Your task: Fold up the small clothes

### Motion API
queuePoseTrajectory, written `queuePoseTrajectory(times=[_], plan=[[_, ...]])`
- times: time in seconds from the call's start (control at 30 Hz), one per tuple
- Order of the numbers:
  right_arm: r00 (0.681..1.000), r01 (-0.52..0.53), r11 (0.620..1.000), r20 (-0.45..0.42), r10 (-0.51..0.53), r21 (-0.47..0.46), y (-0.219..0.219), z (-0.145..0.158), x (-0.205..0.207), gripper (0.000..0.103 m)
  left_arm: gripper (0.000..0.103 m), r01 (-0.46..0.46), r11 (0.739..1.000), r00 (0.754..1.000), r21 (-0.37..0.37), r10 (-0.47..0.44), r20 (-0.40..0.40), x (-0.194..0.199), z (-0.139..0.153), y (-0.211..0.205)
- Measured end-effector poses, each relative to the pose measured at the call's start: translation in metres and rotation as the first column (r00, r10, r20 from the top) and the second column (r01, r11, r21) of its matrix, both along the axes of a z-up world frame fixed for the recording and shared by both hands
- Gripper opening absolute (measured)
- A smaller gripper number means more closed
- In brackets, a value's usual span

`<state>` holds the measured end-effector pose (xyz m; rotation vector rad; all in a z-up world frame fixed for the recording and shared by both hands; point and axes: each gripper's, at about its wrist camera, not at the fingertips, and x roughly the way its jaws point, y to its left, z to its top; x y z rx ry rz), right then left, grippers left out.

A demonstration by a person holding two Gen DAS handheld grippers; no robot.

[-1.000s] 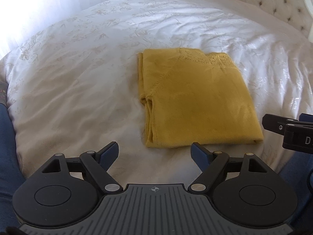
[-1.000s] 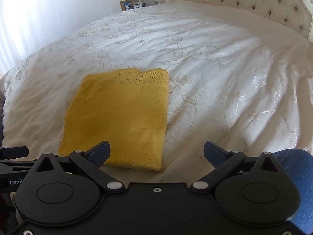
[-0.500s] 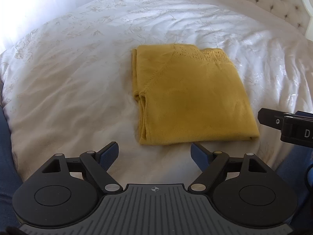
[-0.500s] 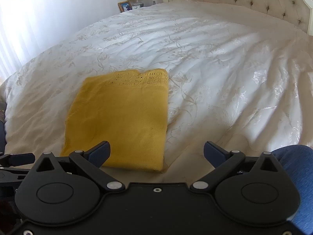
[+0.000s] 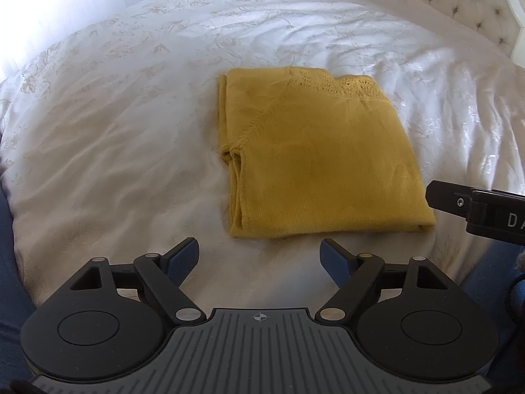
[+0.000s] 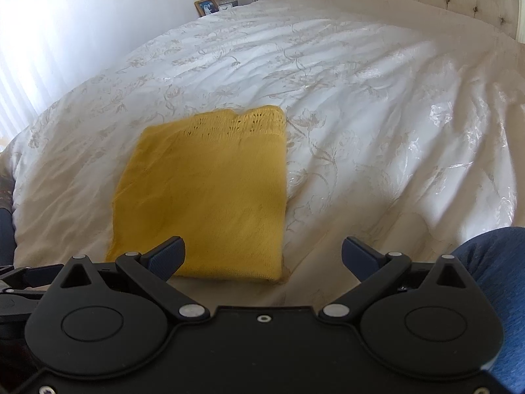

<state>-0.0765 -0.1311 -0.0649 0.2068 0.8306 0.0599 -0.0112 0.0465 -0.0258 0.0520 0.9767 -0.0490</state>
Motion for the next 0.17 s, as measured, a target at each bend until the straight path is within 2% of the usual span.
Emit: queuePoseTrajectory(times=[0.17], plan=[[1.0, 0.004, 1.0, -0.005, -0.004, 0.008, 0.0001, -0.0009, 0.0003, 0.101, 0.08, 0.003, 1.0, 1.0, 0.0, -0.003, -0.002, 0.0006, -0.0011, -0.0015]])
